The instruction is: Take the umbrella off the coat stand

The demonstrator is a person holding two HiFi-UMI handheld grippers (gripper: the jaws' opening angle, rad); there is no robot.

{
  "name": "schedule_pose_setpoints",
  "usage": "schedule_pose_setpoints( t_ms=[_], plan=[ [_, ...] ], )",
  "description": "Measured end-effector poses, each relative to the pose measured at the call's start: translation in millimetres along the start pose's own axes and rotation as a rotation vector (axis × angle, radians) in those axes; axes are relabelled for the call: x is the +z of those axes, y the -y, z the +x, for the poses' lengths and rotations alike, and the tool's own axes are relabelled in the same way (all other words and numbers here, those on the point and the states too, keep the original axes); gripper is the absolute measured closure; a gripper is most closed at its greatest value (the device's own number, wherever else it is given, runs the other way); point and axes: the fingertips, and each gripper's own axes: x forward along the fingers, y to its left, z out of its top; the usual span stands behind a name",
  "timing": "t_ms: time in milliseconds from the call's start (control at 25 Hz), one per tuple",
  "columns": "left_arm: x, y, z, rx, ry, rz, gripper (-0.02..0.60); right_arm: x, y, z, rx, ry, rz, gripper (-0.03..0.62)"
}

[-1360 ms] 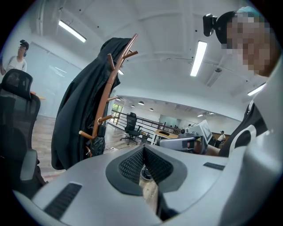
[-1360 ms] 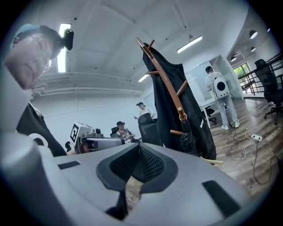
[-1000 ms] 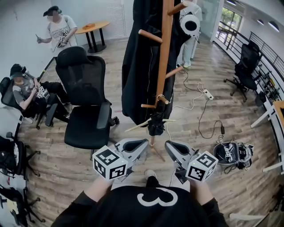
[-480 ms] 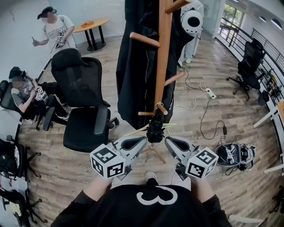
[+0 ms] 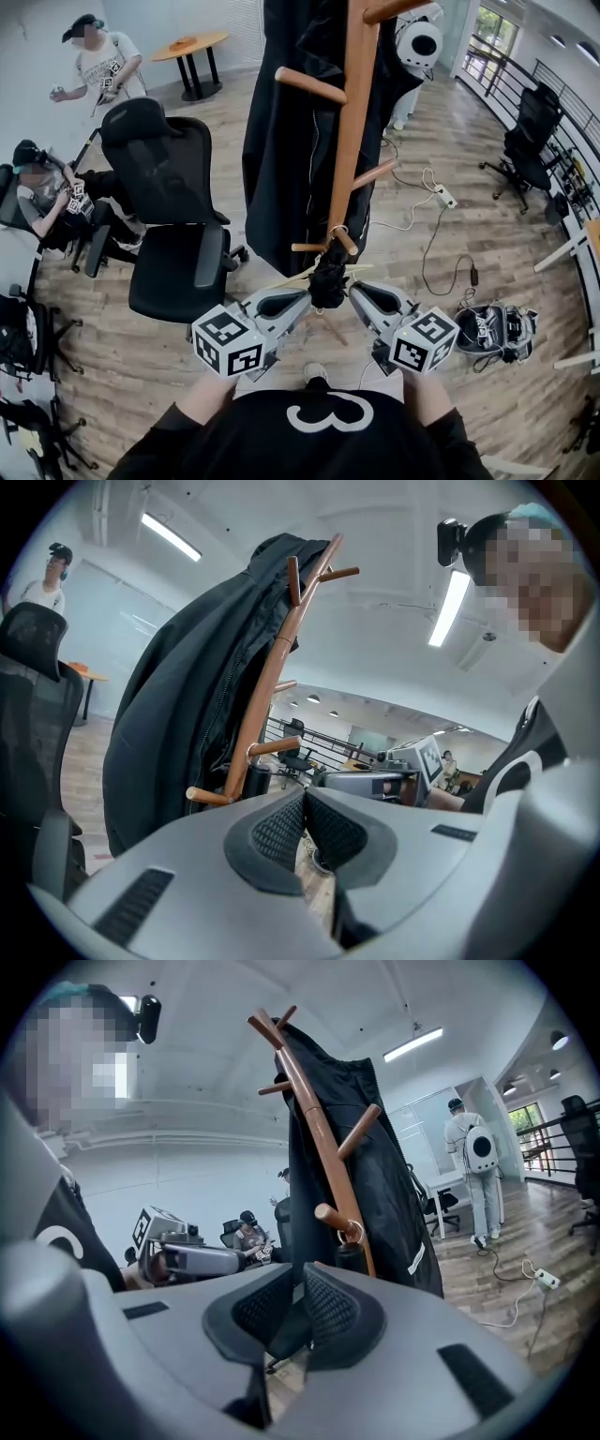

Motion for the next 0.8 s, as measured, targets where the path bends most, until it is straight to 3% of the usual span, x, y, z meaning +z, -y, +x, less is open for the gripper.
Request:
schedule_pose_setpoints(
  t_ms=[360,480,800],
  plan=[
    [-6,-14,2,0.012,-0.001,-0.014,0.566,-2,14,19,-0.046,0.005,-0.087,0.562],
    [-10,-18,1,0.020,-0.002,-0.019,0.566,-5,20,26,-0.051,0.004,-0.075,0.502],
    [-17,-22,0,0.031,0.003,-0.033,0.566,-10,39,36,-0.089,0.010,-0.048,0.446]
  ],
)
